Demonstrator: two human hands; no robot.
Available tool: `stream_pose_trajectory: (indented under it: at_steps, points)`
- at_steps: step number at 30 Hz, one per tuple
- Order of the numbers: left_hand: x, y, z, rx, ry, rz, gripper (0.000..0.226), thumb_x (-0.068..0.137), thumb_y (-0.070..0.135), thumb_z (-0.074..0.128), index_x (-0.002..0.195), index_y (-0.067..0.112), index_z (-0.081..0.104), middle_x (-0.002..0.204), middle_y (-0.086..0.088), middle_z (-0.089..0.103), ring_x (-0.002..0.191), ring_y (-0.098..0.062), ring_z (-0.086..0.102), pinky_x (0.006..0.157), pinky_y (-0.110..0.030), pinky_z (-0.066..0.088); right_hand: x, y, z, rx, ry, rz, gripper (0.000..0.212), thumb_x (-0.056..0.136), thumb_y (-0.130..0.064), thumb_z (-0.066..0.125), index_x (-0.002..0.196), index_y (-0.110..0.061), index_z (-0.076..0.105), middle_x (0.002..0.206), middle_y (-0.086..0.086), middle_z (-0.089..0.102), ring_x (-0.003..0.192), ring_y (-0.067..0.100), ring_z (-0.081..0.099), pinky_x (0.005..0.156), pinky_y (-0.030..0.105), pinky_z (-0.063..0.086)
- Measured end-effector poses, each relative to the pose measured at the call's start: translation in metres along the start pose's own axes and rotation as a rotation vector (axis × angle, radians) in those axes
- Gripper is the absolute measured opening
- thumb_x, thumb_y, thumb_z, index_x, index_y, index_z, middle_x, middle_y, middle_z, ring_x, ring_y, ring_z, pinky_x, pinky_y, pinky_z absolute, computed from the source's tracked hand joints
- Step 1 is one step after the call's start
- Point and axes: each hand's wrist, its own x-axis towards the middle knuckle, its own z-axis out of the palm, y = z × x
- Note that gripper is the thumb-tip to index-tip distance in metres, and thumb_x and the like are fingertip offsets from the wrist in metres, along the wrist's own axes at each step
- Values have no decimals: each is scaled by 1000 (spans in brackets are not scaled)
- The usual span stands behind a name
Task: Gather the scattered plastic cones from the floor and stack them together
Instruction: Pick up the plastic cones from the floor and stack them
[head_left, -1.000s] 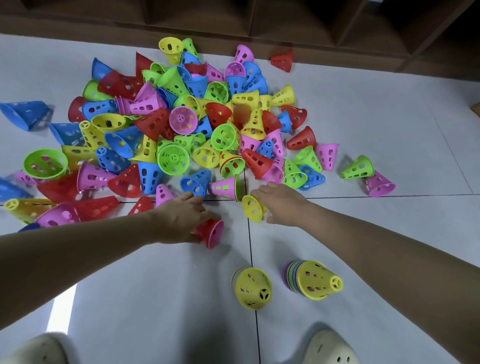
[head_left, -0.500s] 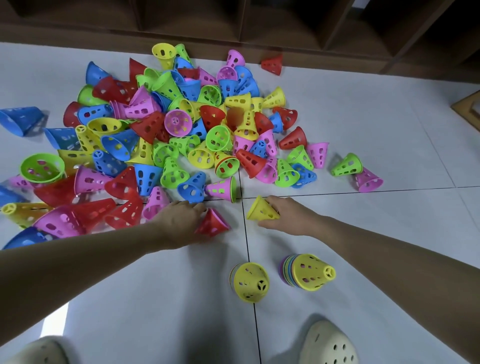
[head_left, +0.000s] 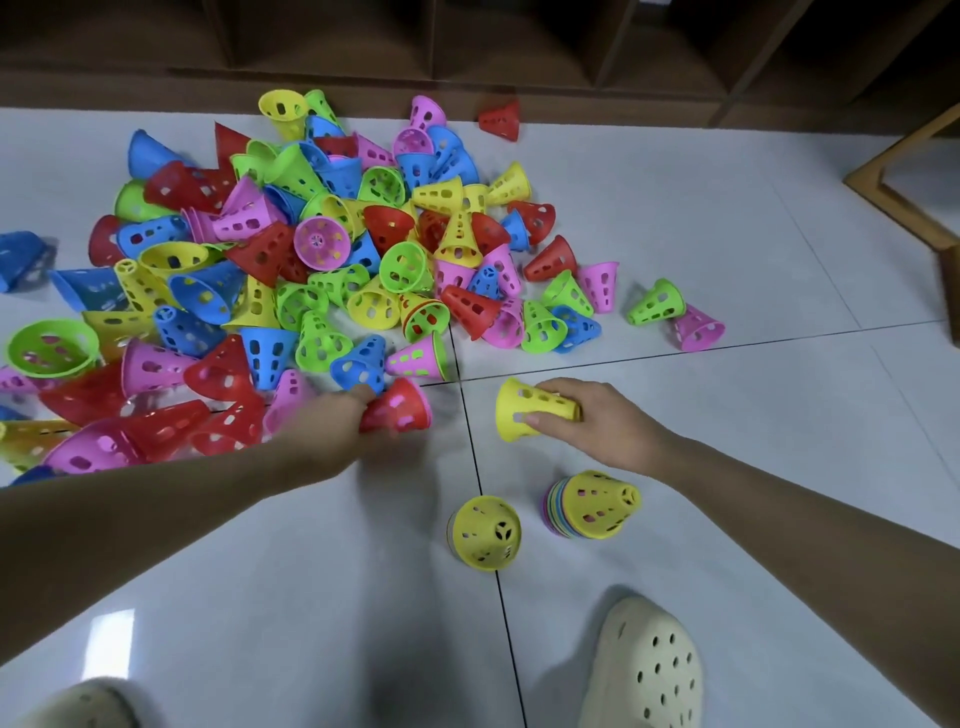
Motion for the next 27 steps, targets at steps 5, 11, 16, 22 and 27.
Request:
stream_pose_trajectory:
  at_steps: [5,11,16,22,27]
  points:
    - [-7,-6,-27,-100,111,13,37,87,50,69,108,21,61,82,4,63,78,-18,62,73,-37,52,-35,15,-22,71,156,47,43,74,-31,88,113,-33,69,97,-14,72,86,2,66,75,7,46]
    - [-30,20,-44,-258,196,154,26,90,40,70,101,18,64,75,5,60,68,-8,56,62,-25,43,-71,18,-36,136,336,39,41,74,-19,87,109,-32,69,79,0,69,66,14,58,66,20,50]
    - [-62,51,-48,-254,115,329,36,92,55,49,99,20,54,75,9,55,70,-4,54,60,-21,36,-100,16,-37,99,398,-9,22,82,-19,78,99,-29,70,67,-6,62,58,6,49,59,18,43]
    - [-90,73,-44,-198,53,462,35,94,68,37,91,34,42,78,12,53,76,-7,53,64,-21,39,-121,22,-21,-129,333,-103,20,80,-22,78,96,-24,67,58,-1,49,53,12,43,54,24,40]
    - [-103,87,-31,-105,40,571,42,89,67,47,101,27,50,84,16,51,82,-4,51,71,-10,38,-126,36,-7,-290,251,-50,25,81,-34,75,100,-22,63,61,-12,49,67,3,53,58,18,34]
